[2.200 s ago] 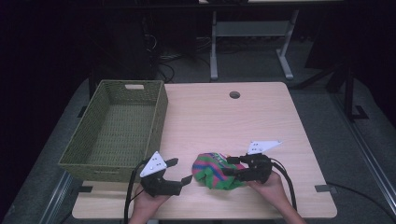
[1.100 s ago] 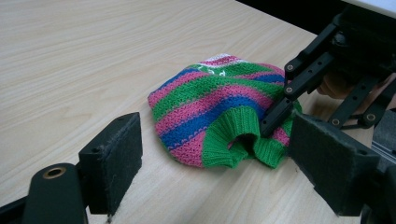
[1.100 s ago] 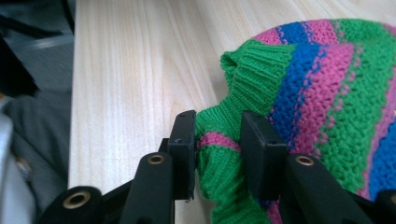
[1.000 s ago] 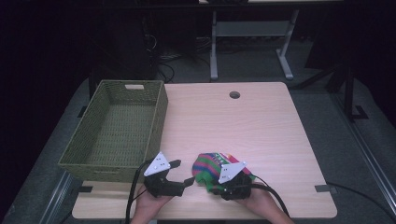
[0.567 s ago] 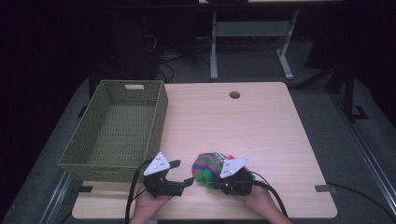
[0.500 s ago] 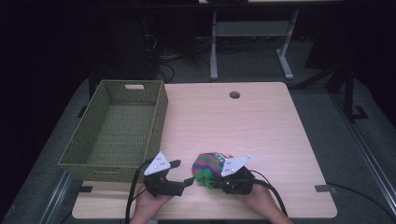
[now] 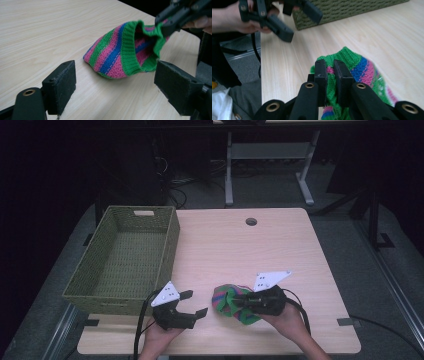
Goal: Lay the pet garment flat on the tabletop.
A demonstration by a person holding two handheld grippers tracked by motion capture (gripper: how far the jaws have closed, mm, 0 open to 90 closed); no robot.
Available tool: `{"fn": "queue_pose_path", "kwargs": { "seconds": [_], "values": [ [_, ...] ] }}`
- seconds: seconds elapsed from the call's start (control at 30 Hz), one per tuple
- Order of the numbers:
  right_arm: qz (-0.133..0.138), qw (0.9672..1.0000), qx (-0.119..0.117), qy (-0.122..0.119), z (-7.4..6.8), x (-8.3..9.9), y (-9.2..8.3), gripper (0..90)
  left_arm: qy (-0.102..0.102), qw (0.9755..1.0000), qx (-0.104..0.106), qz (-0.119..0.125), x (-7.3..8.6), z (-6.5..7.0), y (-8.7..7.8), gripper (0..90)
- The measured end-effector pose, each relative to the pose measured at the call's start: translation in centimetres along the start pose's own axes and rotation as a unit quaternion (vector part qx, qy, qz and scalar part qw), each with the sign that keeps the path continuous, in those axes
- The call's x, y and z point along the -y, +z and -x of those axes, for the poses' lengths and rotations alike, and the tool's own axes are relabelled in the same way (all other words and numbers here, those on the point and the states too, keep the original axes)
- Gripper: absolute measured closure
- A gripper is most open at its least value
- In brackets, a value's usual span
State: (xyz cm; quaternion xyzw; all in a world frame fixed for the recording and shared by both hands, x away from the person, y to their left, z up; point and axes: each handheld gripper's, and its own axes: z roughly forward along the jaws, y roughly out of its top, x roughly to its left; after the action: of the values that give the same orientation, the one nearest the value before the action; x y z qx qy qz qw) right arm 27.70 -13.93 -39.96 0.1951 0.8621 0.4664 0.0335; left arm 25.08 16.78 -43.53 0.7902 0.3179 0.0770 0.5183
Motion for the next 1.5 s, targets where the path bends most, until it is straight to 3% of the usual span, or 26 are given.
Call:
{"fn": "queue_pose_path", "kwargs": {
  "seconds": [0.13,0.23,0.27,0.43,0.57,0.73,0.93,1.0,1.17,1.5],
  "values": [
    [0.02,0.9997,0.007,0.008,0.6,-1.1,-1.4,81.5,0.015,0.9998,0.002,-0.015,0.1,0.4,0.7,17.3],
    [0.038,0.9992,0.009,0.013,0.7,-1.5,-2.1,81.5,0.019,0.9996,0.007,-0.019,0.0,0.6,1.1,17.3],
    [0.04,0.9991,0.011,0.012,0.8,-1.6,-2.3,81.5,0.012,0.9998,0.012,-0.014,0.0,0.7,1.4,17.3],
    [0.051,0.9985,0.012,0.017,1.0,-1.8,-2.8,81.6,0.023,0.9992,0.024,-0.025,-0.4,1.4,2.8,18.4],
    [0.054,0.9983,0.01,0.017,1.1,-1.9,-2.9,81.5,0.037,0.9985,0.014,-0.038,-0.3,2.0,3.6,26.0],
    [0.057,0.9981,0.006,0.023,1.3,-1.9,-3.1,81.6,0.039,0.9988,0.003,-0.028,-0.4,2.0,3.8,35.8],
    [0.063,0.9977,0.003,0.024,1.3,-2.3,-3.6,81.6,0.047,0.9984,0.009,-0.029,-0.7,1.5,4.7,42.4],
    [0.065,0.9976,0.004,0.025,1.4,-2.3,-3.7,81.6,0.081,0.9963,0.016,-0.021,-0.8,1.7,5.0,57.3],
    [0.065,0.9973,0.007,0.033,1.9,-1.8,-4.1,81.6,0.095,0.9949,0.028,-0.017,-1.3,1.8,5.5,77.5],
    [0.073,0.9958,0.022,0.051,2.9,-0.3,-5.5,81.4,0.089,0.9953,0.038,-0.002,-2.5,1.7,5.2,82.0]
  ]
}}
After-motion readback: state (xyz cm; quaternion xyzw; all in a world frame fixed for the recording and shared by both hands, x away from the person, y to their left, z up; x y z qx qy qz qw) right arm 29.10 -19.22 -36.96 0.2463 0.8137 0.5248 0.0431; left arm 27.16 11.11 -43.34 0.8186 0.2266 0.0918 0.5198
